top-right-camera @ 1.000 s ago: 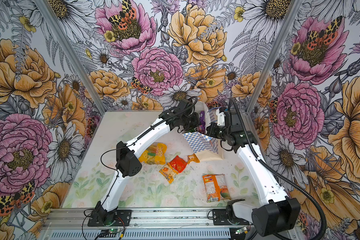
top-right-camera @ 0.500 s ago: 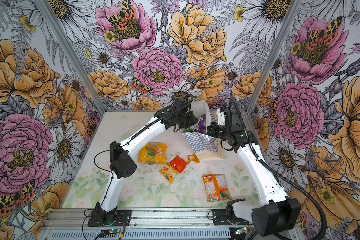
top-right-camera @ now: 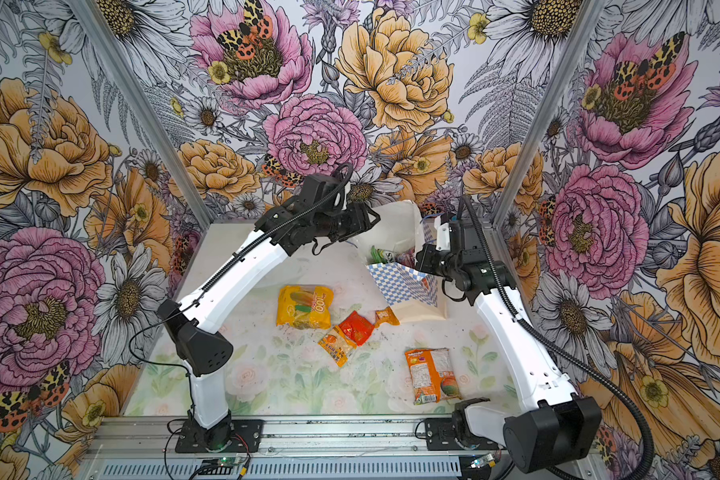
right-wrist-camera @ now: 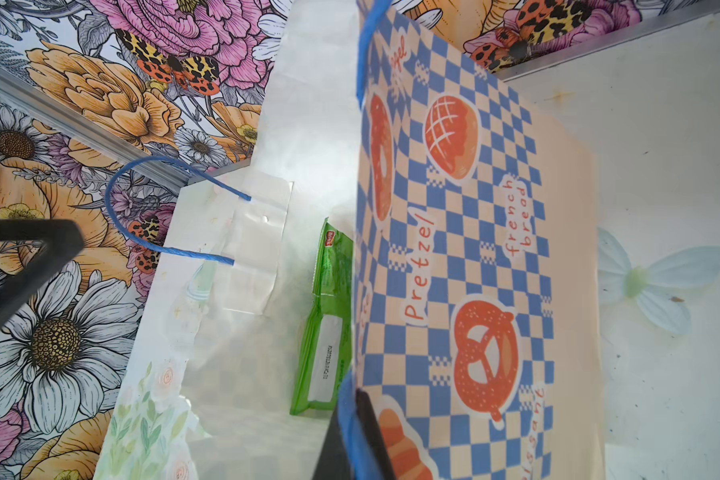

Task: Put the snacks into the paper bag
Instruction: 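Withdraw left gripper from the paper bag toward the orange candy bag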

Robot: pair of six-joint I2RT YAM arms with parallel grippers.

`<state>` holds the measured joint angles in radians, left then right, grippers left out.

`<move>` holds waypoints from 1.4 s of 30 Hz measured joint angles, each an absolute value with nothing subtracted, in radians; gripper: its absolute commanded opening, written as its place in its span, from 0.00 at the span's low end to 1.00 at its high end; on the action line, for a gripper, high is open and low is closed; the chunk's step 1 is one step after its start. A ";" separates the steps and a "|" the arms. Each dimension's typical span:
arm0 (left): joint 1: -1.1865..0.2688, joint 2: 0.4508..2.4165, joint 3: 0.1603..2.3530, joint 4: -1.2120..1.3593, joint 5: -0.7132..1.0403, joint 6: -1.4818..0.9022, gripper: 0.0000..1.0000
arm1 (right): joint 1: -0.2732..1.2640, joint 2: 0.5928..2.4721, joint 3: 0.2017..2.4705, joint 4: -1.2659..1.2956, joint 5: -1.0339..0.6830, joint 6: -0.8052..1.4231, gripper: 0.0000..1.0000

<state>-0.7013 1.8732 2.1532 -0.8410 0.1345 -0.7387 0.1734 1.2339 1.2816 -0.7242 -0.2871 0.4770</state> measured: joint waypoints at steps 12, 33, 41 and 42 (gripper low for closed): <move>-0.727 1.417 1.643 -0.844 0.004 -0.580 0.83 | 0.166 1.234 1.293 -0.749 -0.263 0.461 0.00; -1.249 1.638 1.263 -0.649 -0.042 -0.229 0.84 | 0.162 1.217 1.290 -0.759 -0.246 0.463 0.00; -1.254 1.810 1.346 -0.550 -0.037 -0.174 0.84 | 0.160 1.199 1.279 -0.767 -0.239 0.463 0.00; -1.248 1.825 1.353 -0.530 -0.036 -0.175 0.84 | 0.159 1.195 1.277 -0.768 -0.239 0.463 0.00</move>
